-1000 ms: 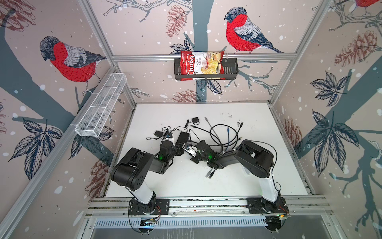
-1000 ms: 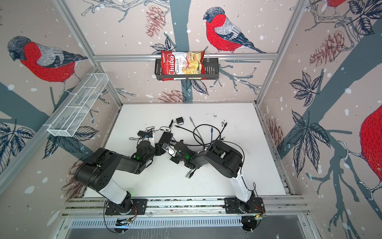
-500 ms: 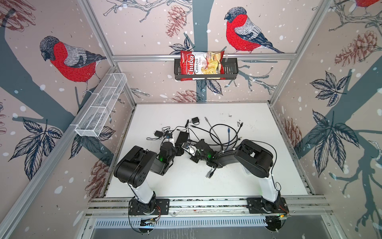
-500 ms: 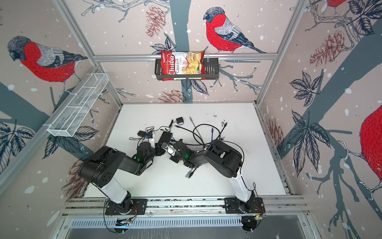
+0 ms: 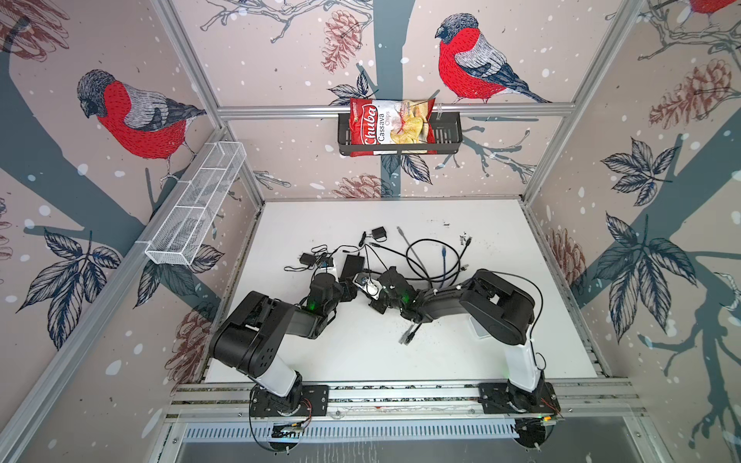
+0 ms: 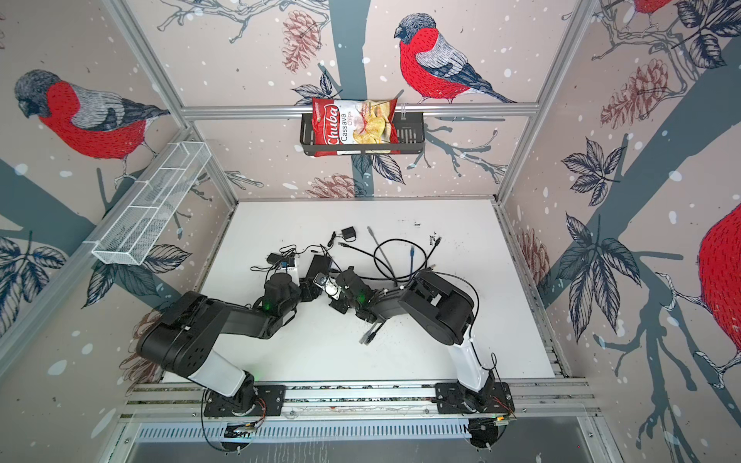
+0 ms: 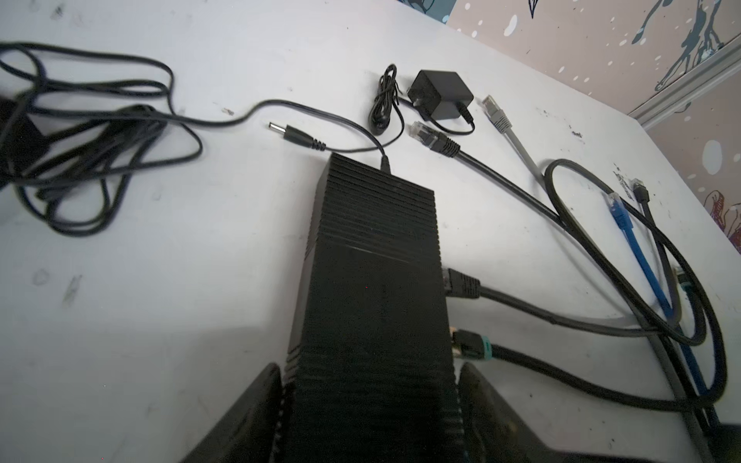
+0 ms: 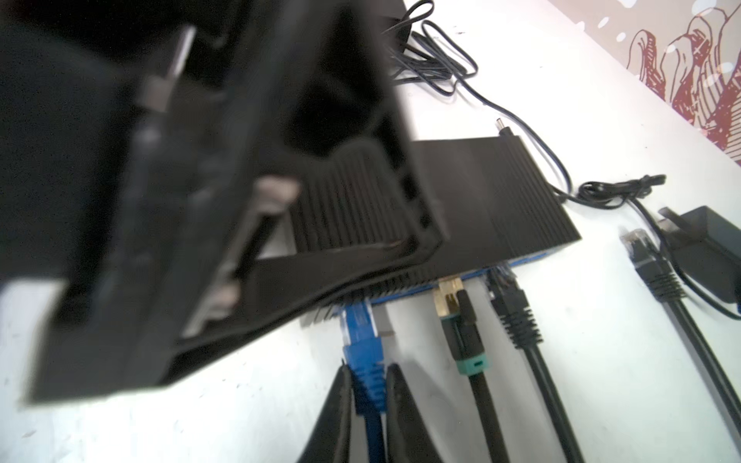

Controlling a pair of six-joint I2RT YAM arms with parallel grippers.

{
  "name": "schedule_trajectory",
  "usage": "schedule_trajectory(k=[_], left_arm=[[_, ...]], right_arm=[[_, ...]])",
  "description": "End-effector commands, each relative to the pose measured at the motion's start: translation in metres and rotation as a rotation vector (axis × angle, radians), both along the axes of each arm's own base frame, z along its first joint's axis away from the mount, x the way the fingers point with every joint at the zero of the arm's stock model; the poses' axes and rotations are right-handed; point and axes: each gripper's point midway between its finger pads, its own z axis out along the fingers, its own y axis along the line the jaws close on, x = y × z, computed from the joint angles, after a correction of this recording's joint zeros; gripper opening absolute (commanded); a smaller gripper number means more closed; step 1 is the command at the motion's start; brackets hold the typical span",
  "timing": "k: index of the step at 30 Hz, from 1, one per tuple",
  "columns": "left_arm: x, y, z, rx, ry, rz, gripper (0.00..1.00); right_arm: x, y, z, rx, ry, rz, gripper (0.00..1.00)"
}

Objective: Insert the plug into the switch port
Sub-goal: 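Push the blue plug into the empty blue port with the right gripper, then open the right gripper and release the inserted blue plug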

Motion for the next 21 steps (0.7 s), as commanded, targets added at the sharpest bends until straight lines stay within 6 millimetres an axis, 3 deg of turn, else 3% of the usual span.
schedule_trajectory(k=[1,5,6,7,11,15,21], left_arm=[[-0.004,0.003,-0.005,0.009,0.037,0.011,0.69],[-0.003,0.007,-0.009,0.031,0.058,0.027,0.7],[-0.003,0.007,-0.01,0.034,0.058,0.028,0.7],[-0.003,0.008,-0.01,0.035,0.059,0.032,0.7],[-0.001,0.01,-0.001,0.031,0.036,0.045,0.71],[0.004,0.011,0.02,0.042,-0.015,0.039,0.73],[0.011,0.009,0.065,0.104,-0.124,-0.007,0.79]], right_arm=[[0.011,0.003,0.017,0.086,0.021,-0.026,0.24],[0.015,-0.001,0.017,0.094,0.062,-0.019,0.34],[0.014,-0.002,0.019,0.098,0.066,-0.01,0.6],[0.015,-0.003,0.022,0.102,0.071,-0.009,1.0],[0.014,-0.011,0.04,0.128,0.046,-0.013,0.99],[0.019,-0.027,0.068,0.151,0.003,-0.054,0.99],[0.054,-0.075,0.129,0.271,-0.036,-0.283,1.0]])
